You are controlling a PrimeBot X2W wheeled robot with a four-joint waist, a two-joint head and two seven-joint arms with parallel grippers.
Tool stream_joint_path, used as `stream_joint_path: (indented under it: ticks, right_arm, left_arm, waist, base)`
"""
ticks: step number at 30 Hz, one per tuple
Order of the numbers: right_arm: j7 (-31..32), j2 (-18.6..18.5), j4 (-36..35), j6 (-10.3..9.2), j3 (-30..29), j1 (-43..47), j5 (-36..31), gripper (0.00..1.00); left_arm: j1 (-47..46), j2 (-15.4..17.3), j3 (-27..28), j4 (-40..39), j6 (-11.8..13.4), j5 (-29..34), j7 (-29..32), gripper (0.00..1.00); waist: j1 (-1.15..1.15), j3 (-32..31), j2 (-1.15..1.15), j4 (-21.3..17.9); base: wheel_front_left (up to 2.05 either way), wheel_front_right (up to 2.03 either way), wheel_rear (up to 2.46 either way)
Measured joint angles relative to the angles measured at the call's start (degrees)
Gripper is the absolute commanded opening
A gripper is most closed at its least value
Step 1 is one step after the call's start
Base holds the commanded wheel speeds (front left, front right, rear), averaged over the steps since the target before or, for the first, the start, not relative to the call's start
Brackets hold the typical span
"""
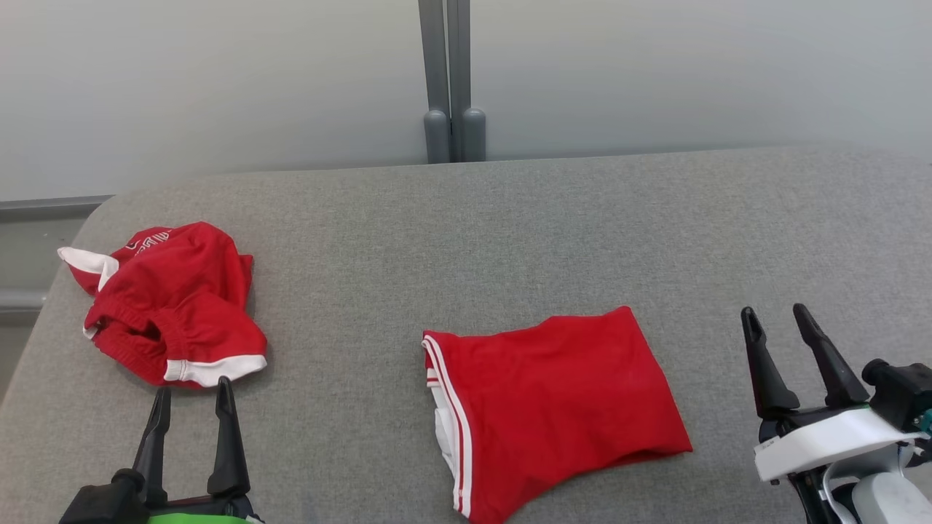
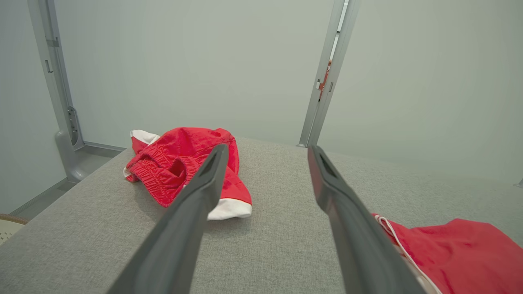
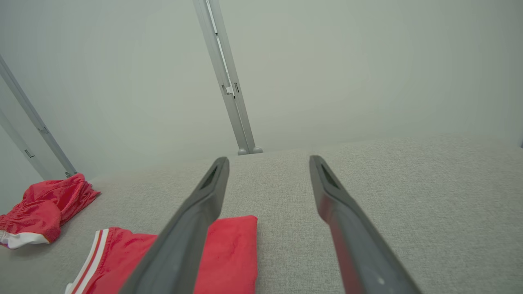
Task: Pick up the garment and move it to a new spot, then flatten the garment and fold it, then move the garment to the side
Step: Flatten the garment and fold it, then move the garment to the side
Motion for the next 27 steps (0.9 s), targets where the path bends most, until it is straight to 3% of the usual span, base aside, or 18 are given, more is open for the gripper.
stream_joint_path:
  ticks: [5,13,20,27]
  right_arm:
    - [-0.04,-0.08,-0.36,0.00,-0.08,-0.10,-0.27,1.00]
    - [0.92,-0.33,6.06,0.00,3.75,-2.49,2.34,1.00]
    - [14.73,0.48,17.59,0.00,8.16,-11.19,6.76,1.00]
    - [28.29,0.52,26.80,0.00,5.77,-14.95,11.02,1.00]
  left_arm:
    - [-0.04,-0.38,0.73,-0.14,-0.48,0.52,0.00,1.00]
    - [-0.31,-0.96,0.79,0.47,-1.05,0.74,0.00,1.00]
    - [-1.63,-1.11,-0.02,1.22,-1.55,0.97,0.00,1.00]
    - [-2.18,-1.20,-0.74,2.21,-1.94,0.86,0.01,1.00]
  waist:
    - [0.00,0.31,0.00,-0.29]
    - [0.00,0.45,0.00,0.21]
    - [0.00,0.84,0.00,2.50]
    - [0.00,1.53,0.00,6.20]
  base:
    - [0.00,0.00,0.00]
    - [0.00,0.00,0.00]
    - [0.00,0.00,0.00]
    - [0.00,0.00,0.00]
